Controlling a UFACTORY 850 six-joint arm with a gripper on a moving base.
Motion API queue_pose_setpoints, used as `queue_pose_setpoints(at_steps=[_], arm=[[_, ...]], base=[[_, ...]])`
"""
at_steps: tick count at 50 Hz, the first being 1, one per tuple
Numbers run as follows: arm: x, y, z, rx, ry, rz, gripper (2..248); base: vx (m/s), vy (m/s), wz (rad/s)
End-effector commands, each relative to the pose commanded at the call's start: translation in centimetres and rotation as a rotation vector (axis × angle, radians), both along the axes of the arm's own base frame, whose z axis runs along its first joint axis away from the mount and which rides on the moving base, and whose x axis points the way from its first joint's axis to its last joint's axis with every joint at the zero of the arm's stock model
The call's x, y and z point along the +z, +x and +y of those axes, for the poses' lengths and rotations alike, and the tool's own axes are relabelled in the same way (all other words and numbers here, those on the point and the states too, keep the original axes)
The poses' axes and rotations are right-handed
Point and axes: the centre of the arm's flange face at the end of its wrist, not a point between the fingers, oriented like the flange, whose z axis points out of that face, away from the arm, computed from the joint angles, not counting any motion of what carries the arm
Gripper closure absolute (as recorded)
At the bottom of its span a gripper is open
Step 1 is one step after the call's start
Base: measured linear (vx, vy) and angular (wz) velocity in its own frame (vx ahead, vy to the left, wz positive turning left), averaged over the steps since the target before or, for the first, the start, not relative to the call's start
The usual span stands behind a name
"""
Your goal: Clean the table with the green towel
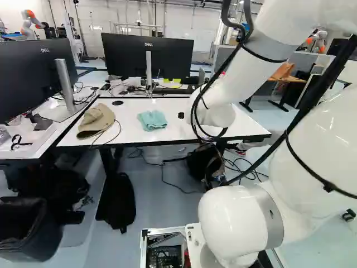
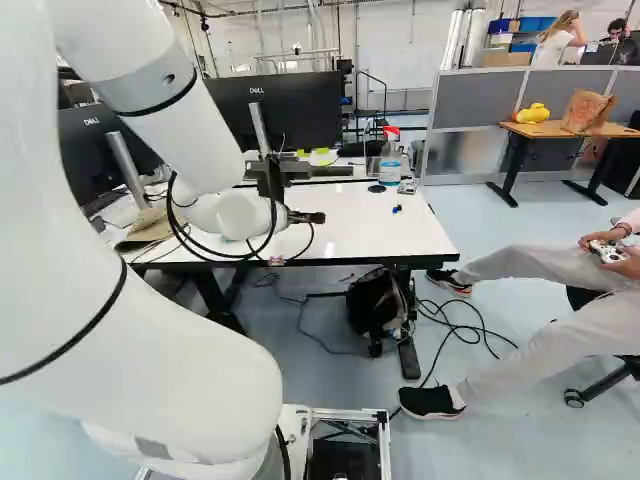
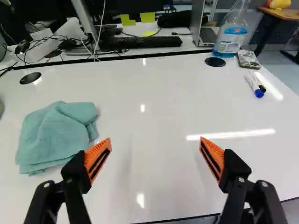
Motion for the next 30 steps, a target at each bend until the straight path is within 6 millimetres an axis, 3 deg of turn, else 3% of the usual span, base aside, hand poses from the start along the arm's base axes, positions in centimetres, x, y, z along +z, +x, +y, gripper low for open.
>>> queue_pose_setpoints(at_steps=[30], arm=[[-2.4,-4.9,0.0,0.024,-0.021,-0.115,3]], base=[[0.000,0.000,0.000]])
